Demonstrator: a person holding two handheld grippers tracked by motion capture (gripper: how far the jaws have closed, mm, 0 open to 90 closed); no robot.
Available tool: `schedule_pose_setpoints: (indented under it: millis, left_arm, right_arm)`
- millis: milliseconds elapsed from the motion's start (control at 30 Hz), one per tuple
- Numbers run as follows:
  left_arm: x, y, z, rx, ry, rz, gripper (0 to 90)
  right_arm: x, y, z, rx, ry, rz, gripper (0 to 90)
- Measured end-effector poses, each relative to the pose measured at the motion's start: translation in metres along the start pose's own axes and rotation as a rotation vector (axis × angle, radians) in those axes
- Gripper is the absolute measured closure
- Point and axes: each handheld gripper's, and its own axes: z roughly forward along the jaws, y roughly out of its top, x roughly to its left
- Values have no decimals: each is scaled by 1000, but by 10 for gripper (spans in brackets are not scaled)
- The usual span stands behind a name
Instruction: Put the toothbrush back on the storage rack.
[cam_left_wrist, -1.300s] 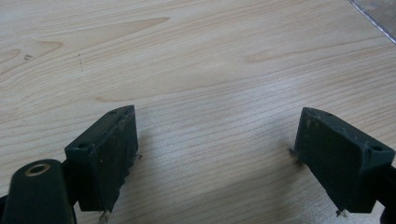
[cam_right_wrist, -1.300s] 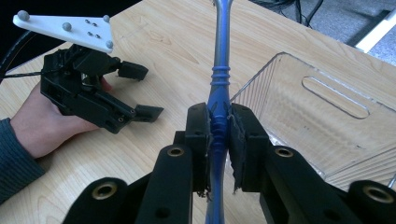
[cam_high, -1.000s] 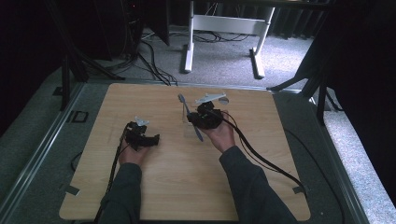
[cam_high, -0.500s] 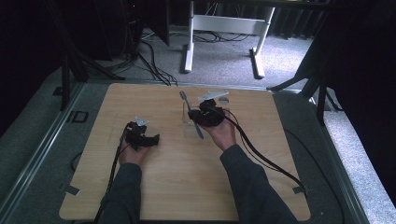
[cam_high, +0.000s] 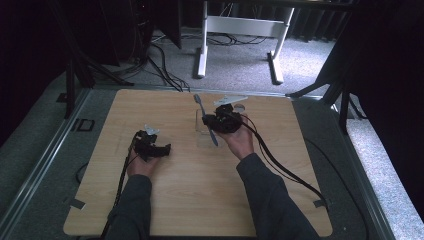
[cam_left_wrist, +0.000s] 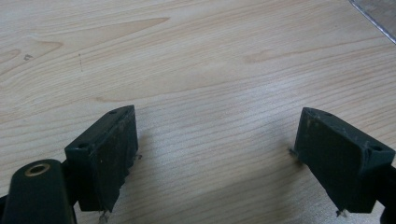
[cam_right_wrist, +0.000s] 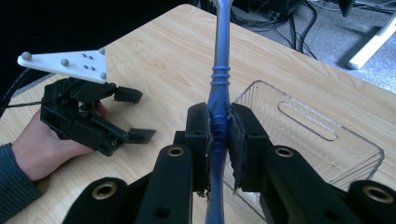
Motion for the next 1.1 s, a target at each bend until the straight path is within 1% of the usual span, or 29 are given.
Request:
schedule_pose_setpoints:
  millis: [367,733,1100]
  left_arm:
    - [0,0,0,0,0,0,136]
    - [0,0,0,1,0,0,136]
    - [0,0,0,1,0,0,136]
  right_arm:
    - [-7,3,-1,-25,-10,18,783]
    - [-12,6,1,-55,-7,25,782]
    - [-19,8,3,-72,-23,40,783]
